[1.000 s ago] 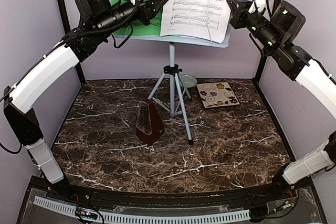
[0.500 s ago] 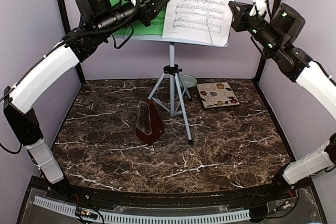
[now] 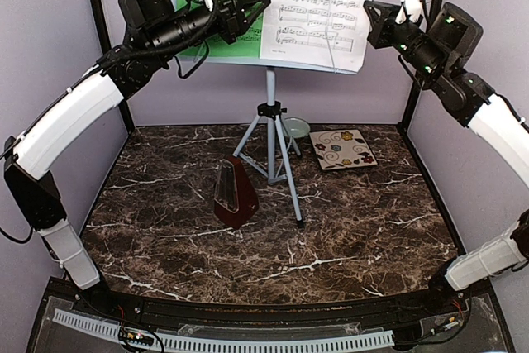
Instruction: Set up the instrument practice props
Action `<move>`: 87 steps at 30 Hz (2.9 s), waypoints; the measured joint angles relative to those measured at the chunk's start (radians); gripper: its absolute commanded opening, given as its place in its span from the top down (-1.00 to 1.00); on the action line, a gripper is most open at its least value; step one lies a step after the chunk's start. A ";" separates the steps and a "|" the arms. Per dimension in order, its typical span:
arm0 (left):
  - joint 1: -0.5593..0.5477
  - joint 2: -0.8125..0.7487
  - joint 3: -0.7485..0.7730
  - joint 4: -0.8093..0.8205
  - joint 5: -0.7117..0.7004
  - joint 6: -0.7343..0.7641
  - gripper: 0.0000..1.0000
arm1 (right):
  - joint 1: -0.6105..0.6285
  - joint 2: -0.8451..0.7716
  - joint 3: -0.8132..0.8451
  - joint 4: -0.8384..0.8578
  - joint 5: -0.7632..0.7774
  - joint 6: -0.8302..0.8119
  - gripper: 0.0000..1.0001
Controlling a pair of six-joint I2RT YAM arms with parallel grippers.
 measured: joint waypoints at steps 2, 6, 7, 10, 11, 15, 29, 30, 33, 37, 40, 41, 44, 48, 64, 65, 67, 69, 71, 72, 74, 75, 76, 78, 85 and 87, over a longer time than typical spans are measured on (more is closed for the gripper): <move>-0.001 -0.011 -0.017 0.001 -0.002 0.001 0.34 | 0.000 0.000 0.001 0.000 0.000 -0.005 0.94; -0.004 -0.031 -0.052 0.002 -0.003 0.001 0.23 | 0.000 0.001 0.001 0.000 0.000 -0.010 0.84; -0.005 -0.038 -0.064 0.001 -0.003 0.001 0.21 | 0.000 0.001 0.001 0.000 0.000 -0.010 0.82; -0.006 -0.057 -0.098 0.003 -0.004 0.005 0.13 | -0.001 0.005 0.002 0.000 0.000 -0.012 0.72; -0.006 -0.065 -0.111 0.003 -0.004 0.008 0.10 | -0.001 0.007 0.005 0.000 0.000 -0.016 0.65; -0.008 -0.085 -0.136 0.004 -0.003 0.021 -0.02 | -0.003 0.011 0.014 0.001 0.000 -0.027 0.37; -0.014 -0.131 -0.167 -0.027 0.014 0.061 -0.09 | -0.005 0.011 0.019 0.005 -0.002 -0.027 -0.06; -0.014 -0.132 -0.167 -0.034 0.021 0.063 -0.09 | -0.005 0.011 0.019 0.005 -0.002 -0.027 -0.10; -0.014 -0.134 -0.167 -0.055 0.039 0.068 -0.11 | -0.005 0.011 0.019 0.005 -0.003 -0.026 -0.24; -0.014 -0.139 -0.167 -0.081 0.066 0.072 -0.15 | -0.005 0.010 0.019 0.005 -0.005 -0.025 -0.45; -0.014 -0.156 -0.172 -0.109 0.090 0.079 -0.17 | -0.006 0.008 0.019 0.004 -0.006 -0.023 -0.59; -0.014 -0.165 -0.175 -0.117 0.100 0.080 -0.17 | -0.005 0.007 0.019 0.004 -0.006 -0.026 -0.61; -0.014 -0.201 -0.205 -0.127 0.126 0.090 -0.18 | -0.006 0.003 0.019 0.004 -0.008 -0.023 -0.70; -0.014 -0.269 -0.282 -0.140 0.156 0.100 -0.17 | -0.006 -0.003 0.019 0.003 -0.009 -0.023 -0.80; -0.009 -0.542 -0.758 -0.183 -0.024 0.023 -0.34 | -0.006 -0.197 -0.129 -0.106 -0.111 0.063 -1.00; -0.004 -0.555 -0.798 -0.183 -0.039 0.008 -0.36 | -0.006 -0.216 -0.156 -0.112 -0.114 0.072 -1.00; 0.013 -0.585 -0.879 -0.172 -0.048 -0.028 -0.36 | -0.006 -0.251 -0.212 -0.124 -0.121 0.098 -1.00; 0.051 -0.612 -0.951 -0.158 -0.044 -0.069 -0.36 | -0.006 -0.280 -0.272 -0.135 -0.128 0.122 -1.00; 0.115 -0.633 -1.022 -0.124 -0.025 -0.123 -0.36 | -0.006 -0.306 -0.341 -0.146 -0.133 0.149 -1.00; 0.151 -0.639 -1.056 -0.103 -0.018 -0.151 -0.37 | -0.006 -0.314 -0.375 -0.151 -0.135 0.160 -1.00; 0.209 -0.638 -1.115 -0.069 -0.005 -0.201 -0.36 | -0.006 -0.324 -0.443 -0.158 -0.140 0.188 -1.00; 0.227 -0.634 -1.135 -0.061 -0.002 -0.219 -0.36 | -0.006 -0.324 -0.470 -0.158 -0.144 0.201 -1.00; 0.240 -0.628 -1.155 -0.051 0.003 -0.235 -0.36 | -0.006 -0.322 -0.502 -0.160 -0.153 0.219 -1.00; 0.254 -0.607 -1.187 -0.030 0.022 -0.262 -0.37 | -0.005 -0.310 -0.558 -0.159 -0.175 0.252 -1.00; 0.282 -0.556 -1.246 0.046 0.103 -0.285 -0.39 | 0.040 -0.221 -0.673 -0.110 -0.212 0.342 -1.00; 0.295 -0.542 -1.255 0.069 0.121 -0.293 -0.39 | 0.084 -0.175 -0.675 -0.092 -0.203 0.351 -0.99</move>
